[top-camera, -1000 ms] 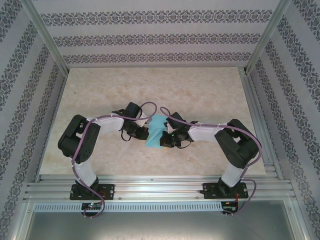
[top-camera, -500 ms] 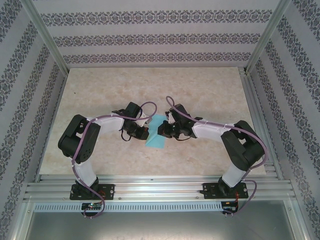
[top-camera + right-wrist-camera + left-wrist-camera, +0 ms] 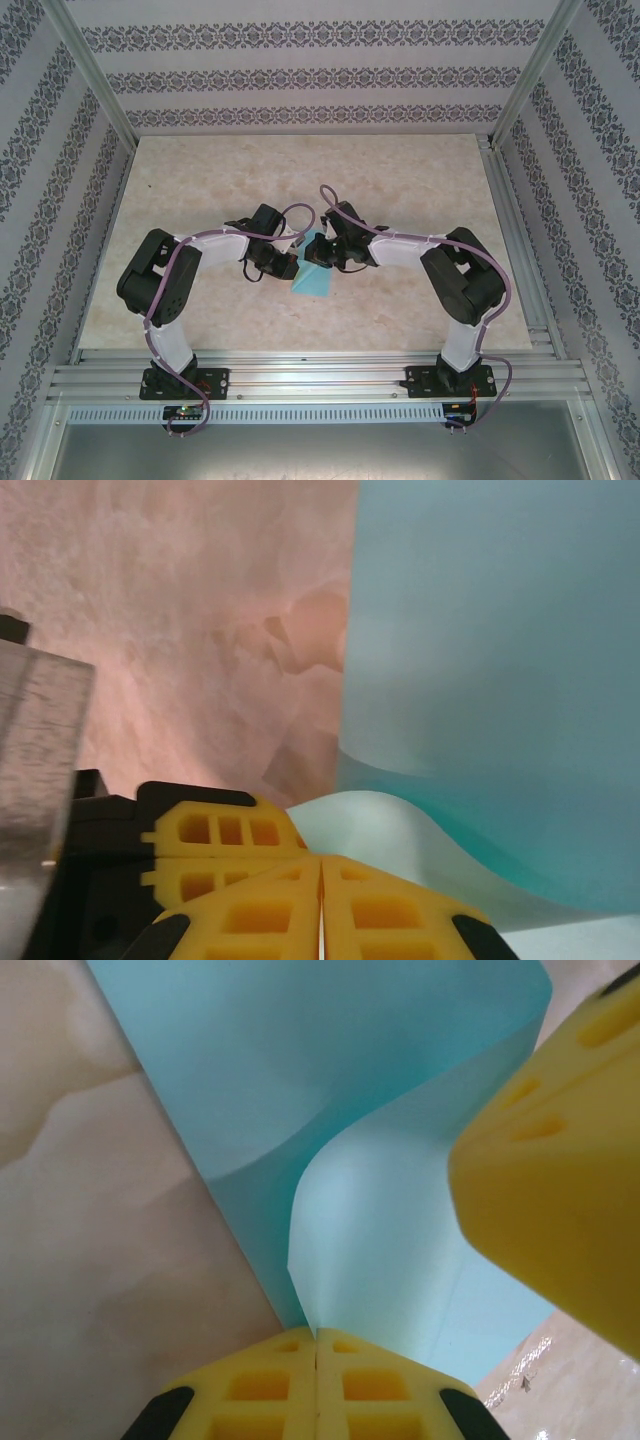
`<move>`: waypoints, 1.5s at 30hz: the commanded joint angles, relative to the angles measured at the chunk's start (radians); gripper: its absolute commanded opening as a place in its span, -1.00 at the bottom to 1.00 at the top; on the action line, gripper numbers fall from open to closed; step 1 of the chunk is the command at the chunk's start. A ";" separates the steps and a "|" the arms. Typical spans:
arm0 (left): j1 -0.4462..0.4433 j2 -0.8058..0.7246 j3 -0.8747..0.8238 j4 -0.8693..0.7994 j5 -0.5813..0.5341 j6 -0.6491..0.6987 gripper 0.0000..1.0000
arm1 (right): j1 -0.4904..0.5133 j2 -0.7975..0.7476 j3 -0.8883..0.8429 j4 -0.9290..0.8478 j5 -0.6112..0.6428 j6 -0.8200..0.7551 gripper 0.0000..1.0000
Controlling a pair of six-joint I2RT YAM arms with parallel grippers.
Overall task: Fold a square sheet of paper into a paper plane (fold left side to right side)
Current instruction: Fold the triangle a second time at the center of the table.
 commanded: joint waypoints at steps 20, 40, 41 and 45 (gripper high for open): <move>-0.015 0.026 0.014 -0.003 -0.028 0.015 -0.75 | 0.015 0.025 0.010 -0.082 0.064 -0.052 -0.82; -0.017 0.056 0.021 -0.025 -0.079 0.011 -0.69 | 0.017 0.035 -0.008 -0.086 0.070 -0.054 -0.81; -0.016 0.057 0.021 -0.027 -0.084 0.010 -0.70 | 0.017 0.034 -0.009 -0.086 0.072 -0.054 -0.81; -0.017 0.061 0.025 -0.027 -0.085 0.009 -0.73 | 0.017 0.030 -0.012 -0.088 0.075 -0.055 -0.81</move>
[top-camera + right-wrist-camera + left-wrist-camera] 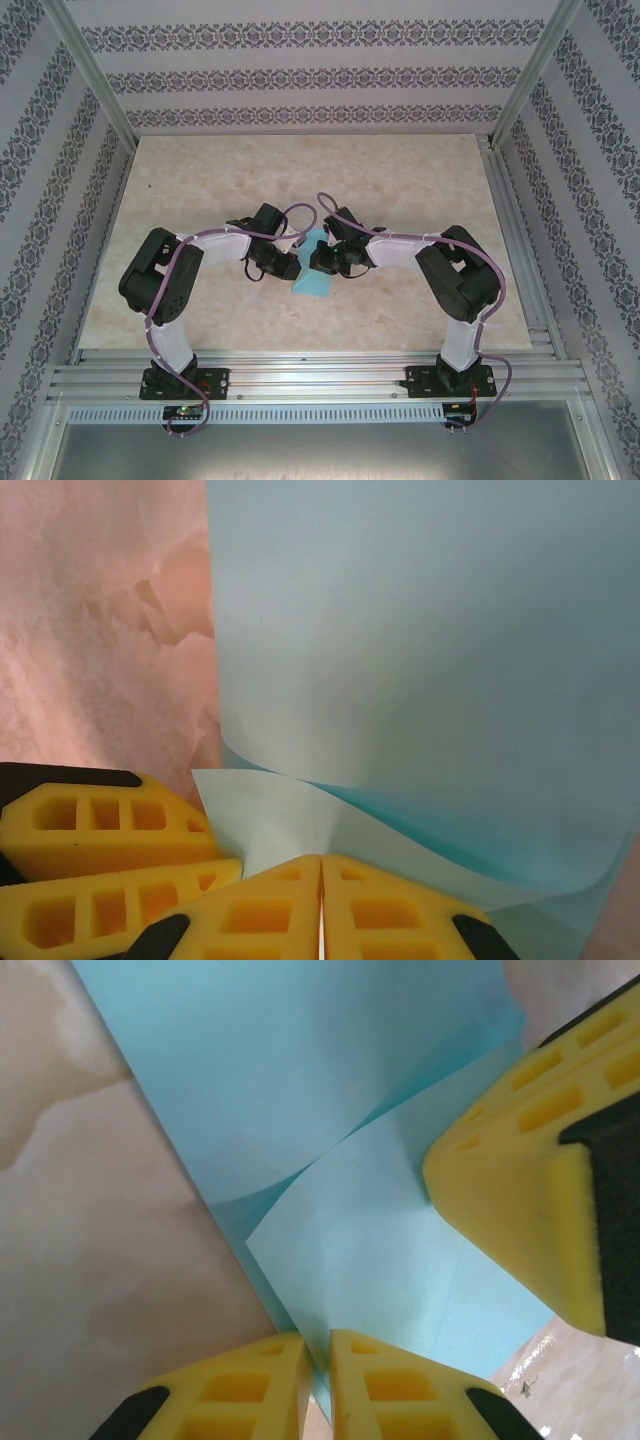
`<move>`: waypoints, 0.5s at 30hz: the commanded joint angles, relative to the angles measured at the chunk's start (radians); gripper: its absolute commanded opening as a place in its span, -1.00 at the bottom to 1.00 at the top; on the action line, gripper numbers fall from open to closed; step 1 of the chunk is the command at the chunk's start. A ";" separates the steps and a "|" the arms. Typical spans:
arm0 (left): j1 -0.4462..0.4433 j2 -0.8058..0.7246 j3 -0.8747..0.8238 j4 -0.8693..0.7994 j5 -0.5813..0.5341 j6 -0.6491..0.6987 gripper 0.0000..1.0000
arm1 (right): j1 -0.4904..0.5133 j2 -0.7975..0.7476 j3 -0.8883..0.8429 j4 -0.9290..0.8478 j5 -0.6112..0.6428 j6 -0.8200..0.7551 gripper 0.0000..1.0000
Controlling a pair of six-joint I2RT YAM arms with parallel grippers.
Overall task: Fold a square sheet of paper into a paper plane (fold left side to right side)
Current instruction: Fold the triangle a second time at the center of the table.
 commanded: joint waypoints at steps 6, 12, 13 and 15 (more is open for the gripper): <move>-0.012 0.056 0.006 -0.013 -0.084 0.006 -0.74 | 0.012 -0.009 -0.010 0.017 0.014 -0.012 -0.80; -0.020 0.065 0.006 -0.017 -0.097 0.007 -0.73 | 0.019 -0.035 0.000 0.065 -0.011 0.014 -0.80; -0.020 0.067 0.005 -0.018 -0.097 0.009 -0.73 | 0.021 -0.035 0.006 0.065 -0.011 0.015 -0.80; -0.021 0.067 0.005 -0.017 -0.101 0.008 -0.73 | 0.026 -0.030 0.018 0.064 -0.011 0.016 -0.80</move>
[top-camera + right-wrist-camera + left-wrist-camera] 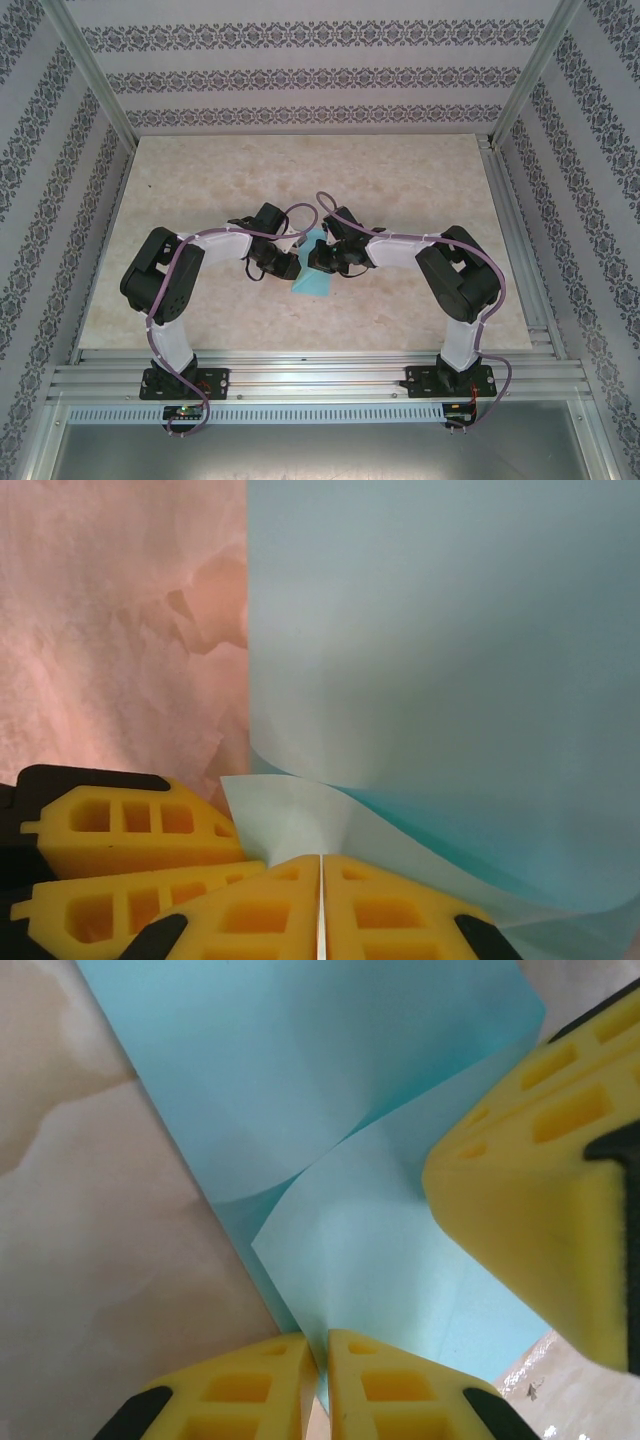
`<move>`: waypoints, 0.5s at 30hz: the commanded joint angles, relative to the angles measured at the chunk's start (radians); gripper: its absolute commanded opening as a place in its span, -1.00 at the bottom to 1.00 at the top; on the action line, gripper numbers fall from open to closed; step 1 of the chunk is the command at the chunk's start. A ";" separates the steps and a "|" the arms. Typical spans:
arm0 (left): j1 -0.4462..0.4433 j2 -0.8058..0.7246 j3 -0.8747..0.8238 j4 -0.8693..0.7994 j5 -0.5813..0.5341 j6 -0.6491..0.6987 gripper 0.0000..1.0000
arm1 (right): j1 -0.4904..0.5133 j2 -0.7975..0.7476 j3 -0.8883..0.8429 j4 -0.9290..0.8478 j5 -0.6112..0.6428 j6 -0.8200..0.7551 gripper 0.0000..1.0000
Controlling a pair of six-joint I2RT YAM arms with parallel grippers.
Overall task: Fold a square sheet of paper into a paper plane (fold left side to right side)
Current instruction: Fold the triangle a second time at the center of the table.
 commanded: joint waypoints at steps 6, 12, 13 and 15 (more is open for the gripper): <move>-0.019 0.057 -0.005 -0.001 -0.087 0.009 -0.73 | 0.030 0.015 0.025 0.039 -0.013 0.024 -0.80; -0.021 0.059 -0.005 -0.001 -0.087 0.009 -0.73 | 0.031 0.025 0.008 -0.011 0.017 0.007 -0.80; -0.021 0.059 -0.005 -0.001 -0.087 0.010 -0.73 | 0.029 0.025 0.006 -0.027 0.023 -0.001 -0.81; -0.020 0.059 -0.004 -0.001 -0.087 0.009 -0.73 | 0.030 0.027 -0.001 -0.040 0.030 -0.010 -0.80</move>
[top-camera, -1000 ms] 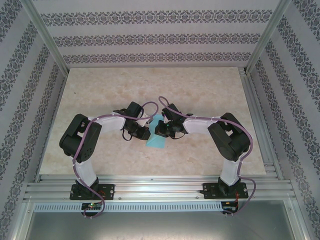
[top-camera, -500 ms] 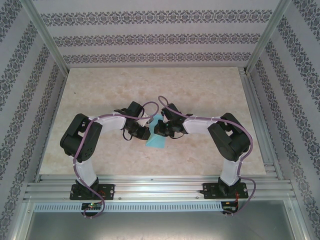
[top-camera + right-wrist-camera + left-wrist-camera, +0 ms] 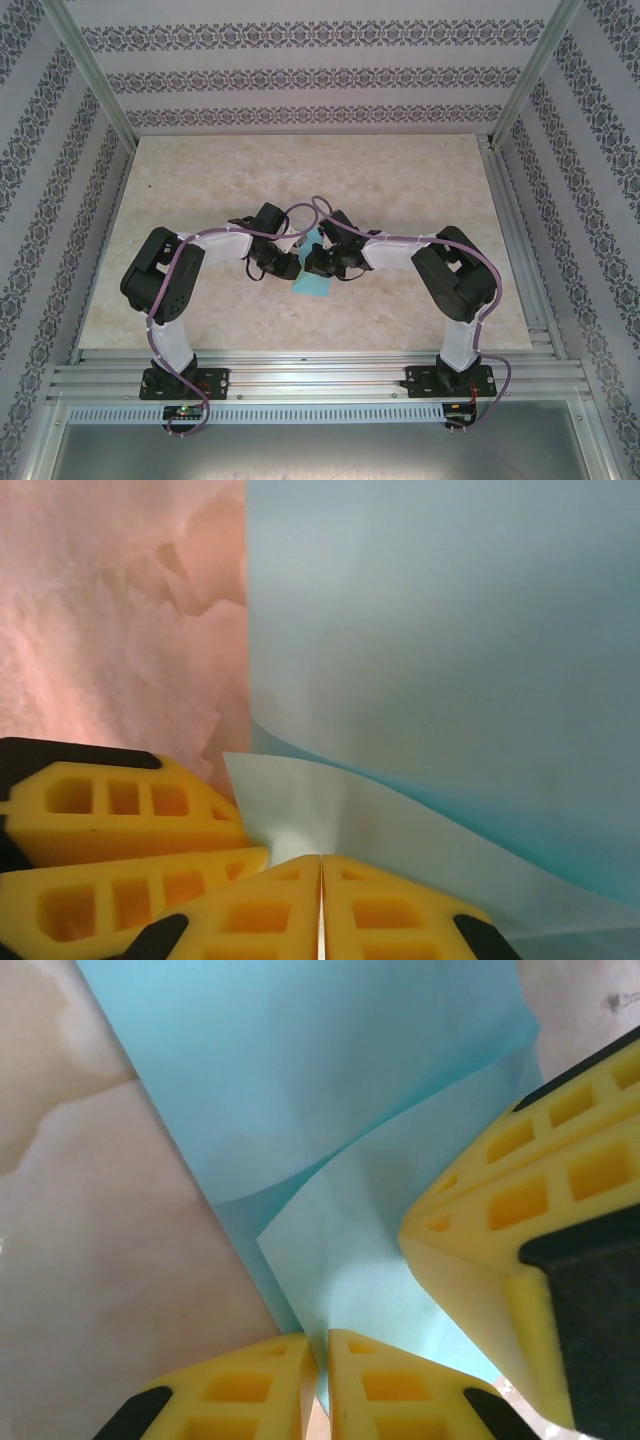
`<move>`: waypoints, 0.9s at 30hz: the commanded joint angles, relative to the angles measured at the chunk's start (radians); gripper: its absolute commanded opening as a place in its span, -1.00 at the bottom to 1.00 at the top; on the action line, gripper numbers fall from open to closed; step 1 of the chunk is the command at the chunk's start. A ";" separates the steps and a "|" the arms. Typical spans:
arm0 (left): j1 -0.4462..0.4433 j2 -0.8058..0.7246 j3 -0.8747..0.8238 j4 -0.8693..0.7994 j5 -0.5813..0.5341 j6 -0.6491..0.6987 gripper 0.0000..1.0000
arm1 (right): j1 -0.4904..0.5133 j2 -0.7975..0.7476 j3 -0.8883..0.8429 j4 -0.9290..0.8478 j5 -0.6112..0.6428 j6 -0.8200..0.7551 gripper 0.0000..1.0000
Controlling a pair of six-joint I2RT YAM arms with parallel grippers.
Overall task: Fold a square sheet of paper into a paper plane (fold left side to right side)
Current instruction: Fold the triangle a second time at the center of the table.
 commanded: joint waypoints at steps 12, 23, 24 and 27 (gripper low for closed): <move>-0.019 0.040 -0.009 0.009 -0.063 0.008 -0.69 | 0.008 0.022 -0.052 -0.033 0.042 -0.025 -0.81; 0.085 -0.195 -0.031 0.038 0.064 -0.078 -0.27 | 0.011 0.041 -0.123 0.025 0.039 -0.005 -0.82; 0.098 -0.226 -0.043 0.042 0.075 -0.090 -0.26 | 0.013 0.043 -0.120 0.026 0.038 -0.006 -0.82; 0.111 -0.295 -0.075 0.042 0.095 -0.111 -0.28 | 0.015 0.048 -0.118 0.027 0.036 -0.007 -0.82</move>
